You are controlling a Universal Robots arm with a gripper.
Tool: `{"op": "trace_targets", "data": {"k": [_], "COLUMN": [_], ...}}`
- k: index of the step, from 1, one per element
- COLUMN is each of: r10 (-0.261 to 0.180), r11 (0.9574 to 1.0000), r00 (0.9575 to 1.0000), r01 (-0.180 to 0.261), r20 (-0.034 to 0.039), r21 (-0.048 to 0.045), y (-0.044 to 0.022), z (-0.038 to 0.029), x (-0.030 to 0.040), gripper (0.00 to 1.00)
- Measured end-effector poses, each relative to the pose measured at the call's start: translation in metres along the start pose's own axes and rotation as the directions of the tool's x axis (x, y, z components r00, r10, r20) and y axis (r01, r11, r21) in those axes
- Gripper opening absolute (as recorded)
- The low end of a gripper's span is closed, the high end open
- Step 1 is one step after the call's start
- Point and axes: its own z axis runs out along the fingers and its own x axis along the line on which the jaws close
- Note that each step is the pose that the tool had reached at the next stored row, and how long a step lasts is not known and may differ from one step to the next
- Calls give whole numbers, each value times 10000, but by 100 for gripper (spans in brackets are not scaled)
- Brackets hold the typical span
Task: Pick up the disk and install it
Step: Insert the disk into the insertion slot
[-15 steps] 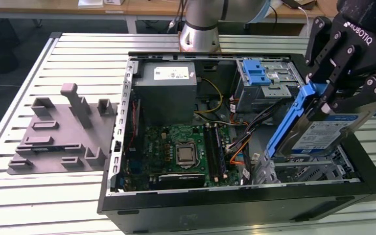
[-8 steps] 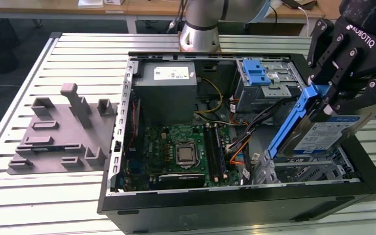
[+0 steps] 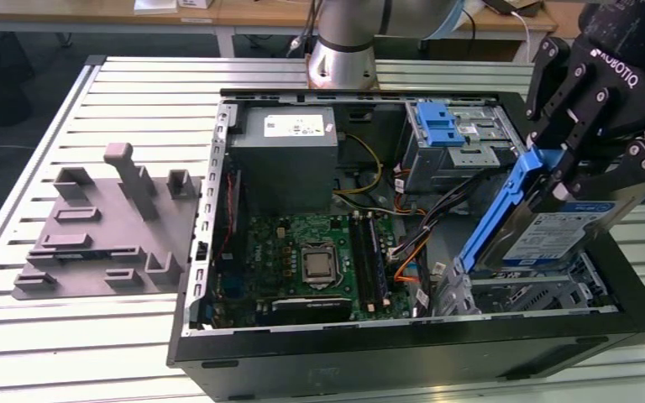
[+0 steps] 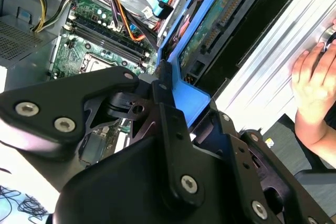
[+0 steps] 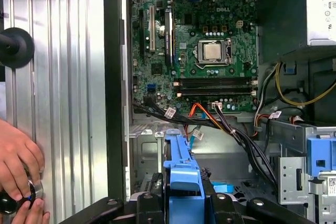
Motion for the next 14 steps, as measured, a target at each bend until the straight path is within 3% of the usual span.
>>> {"op": "trace_targets", "data": {"k": [14], "r10": [0], "r11": [10000], "r00": [10000], "r01": [0], "r20": [0], "r21": [0], "y": [-5], "z": [103], "x": [-2], "gripper": [36]}}
